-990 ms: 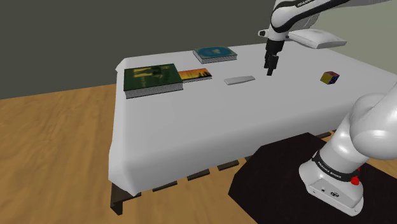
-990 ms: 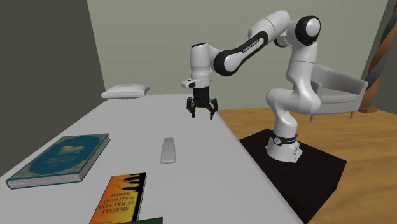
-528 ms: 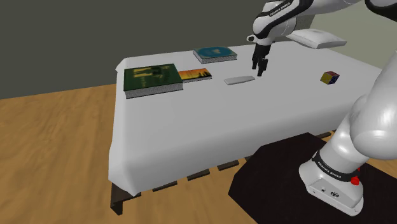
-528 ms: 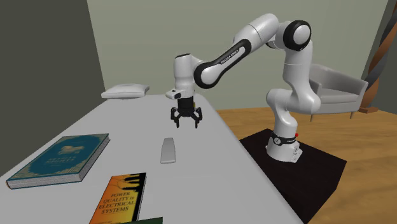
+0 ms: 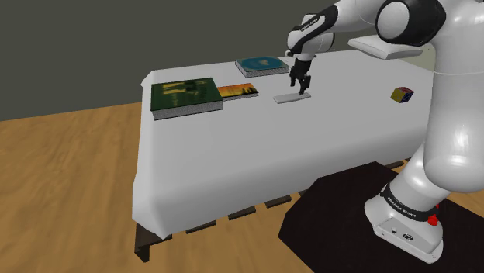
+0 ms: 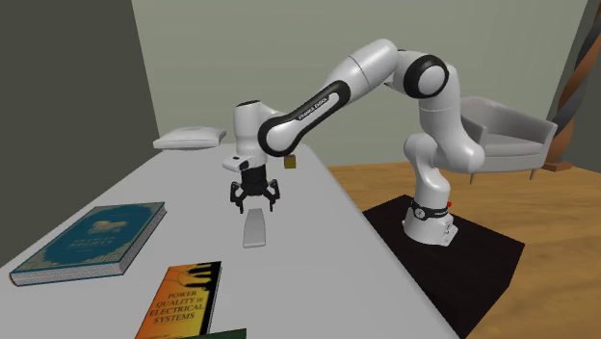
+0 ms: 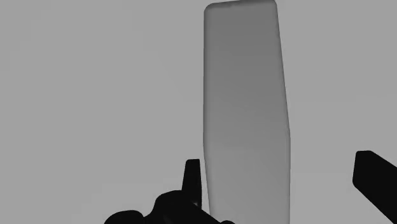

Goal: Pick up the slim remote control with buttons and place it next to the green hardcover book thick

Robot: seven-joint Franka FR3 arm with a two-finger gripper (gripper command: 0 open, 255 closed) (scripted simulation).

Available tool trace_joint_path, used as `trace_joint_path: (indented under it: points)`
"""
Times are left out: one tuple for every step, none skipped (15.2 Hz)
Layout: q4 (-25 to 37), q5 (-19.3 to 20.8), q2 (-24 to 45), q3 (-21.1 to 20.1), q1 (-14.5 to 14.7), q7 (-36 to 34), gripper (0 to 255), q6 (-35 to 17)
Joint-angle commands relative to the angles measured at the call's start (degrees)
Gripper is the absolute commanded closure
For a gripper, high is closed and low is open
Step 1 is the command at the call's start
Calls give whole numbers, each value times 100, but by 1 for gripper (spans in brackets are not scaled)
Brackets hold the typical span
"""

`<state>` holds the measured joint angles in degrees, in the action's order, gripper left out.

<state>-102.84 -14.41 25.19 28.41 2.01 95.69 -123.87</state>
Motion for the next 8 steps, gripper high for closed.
trace_joint_path:
  points:
    - [166,-110,233,-103,-84,200,0,-69]
    - [145,-134,274,-119,-94,215,0,-127]
    - [125,-159,315,-134,-103,231,0,-185]
    - [106,-184,357,-150,-113,246,0,-242]
    - [89,-209,400,-166,-123,262,0,-299]
    - [72,-235,444,-182,-134,278,0,-355]
    - [58,-261,489,-199,-145,294,0,-411]
    - [50,-276,515,-209,-151,303,0,-443]
